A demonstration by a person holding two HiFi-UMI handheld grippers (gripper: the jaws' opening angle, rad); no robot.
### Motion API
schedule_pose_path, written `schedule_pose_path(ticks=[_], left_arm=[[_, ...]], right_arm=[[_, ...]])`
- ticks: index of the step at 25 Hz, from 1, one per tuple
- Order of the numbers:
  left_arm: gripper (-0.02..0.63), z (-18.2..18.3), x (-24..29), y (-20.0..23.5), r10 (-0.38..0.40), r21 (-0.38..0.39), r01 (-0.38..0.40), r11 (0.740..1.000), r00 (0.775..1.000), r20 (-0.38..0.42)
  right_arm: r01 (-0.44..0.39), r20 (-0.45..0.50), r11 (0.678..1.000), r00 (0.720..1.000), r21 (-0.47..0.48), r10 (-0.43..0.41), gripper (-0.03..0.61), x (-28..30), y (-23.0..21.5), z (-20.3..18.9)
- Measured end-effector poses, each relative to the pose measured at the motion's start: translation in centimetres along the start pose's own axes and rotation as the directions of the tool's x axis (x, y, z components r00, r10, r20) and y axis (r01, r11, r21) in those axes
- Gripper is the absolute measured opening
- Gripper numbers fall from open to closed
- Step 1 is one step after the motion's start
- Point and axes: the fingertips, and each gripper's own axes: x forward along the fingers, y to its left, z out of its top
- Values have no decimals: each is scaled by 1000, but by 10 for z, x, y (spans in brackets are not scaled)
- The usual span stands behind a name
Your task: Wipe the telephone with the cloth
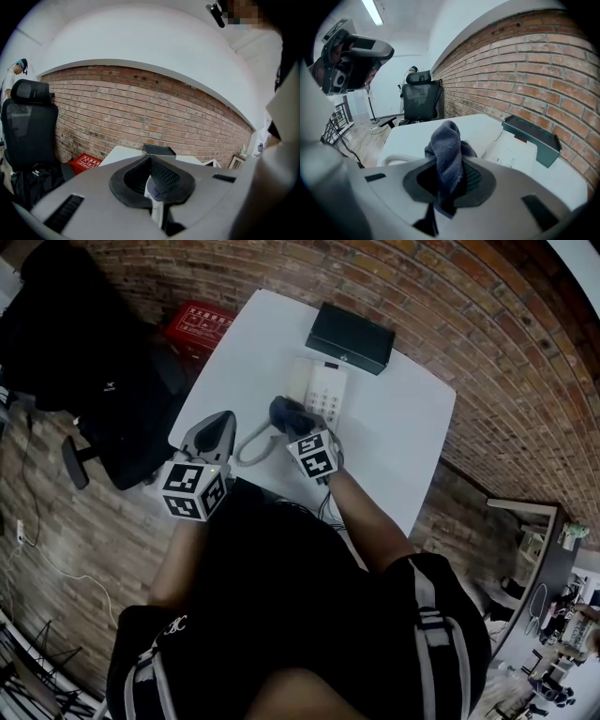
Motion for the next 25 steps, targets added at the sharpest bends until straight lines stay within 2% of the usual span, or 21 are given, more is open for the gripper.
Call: schedule_pose_path(ticks=[9,18,25], left_arm=[[-5,-11,-16,-12,16,-3,-16,1000,1000,-6],[-4,-21,-26,-27,16,5,-16,1000,1000,-14],[-5,-21,-32,-24,31,15,-30,999,999,-19]], right_arm=[[-75,-44,995,996,58,78,43,-5,17,-23],[67,-91,982,994,174,-52,44,-19,-24,-60],[110,-78,965,993,236,-94,44,-14,-44,-51]])
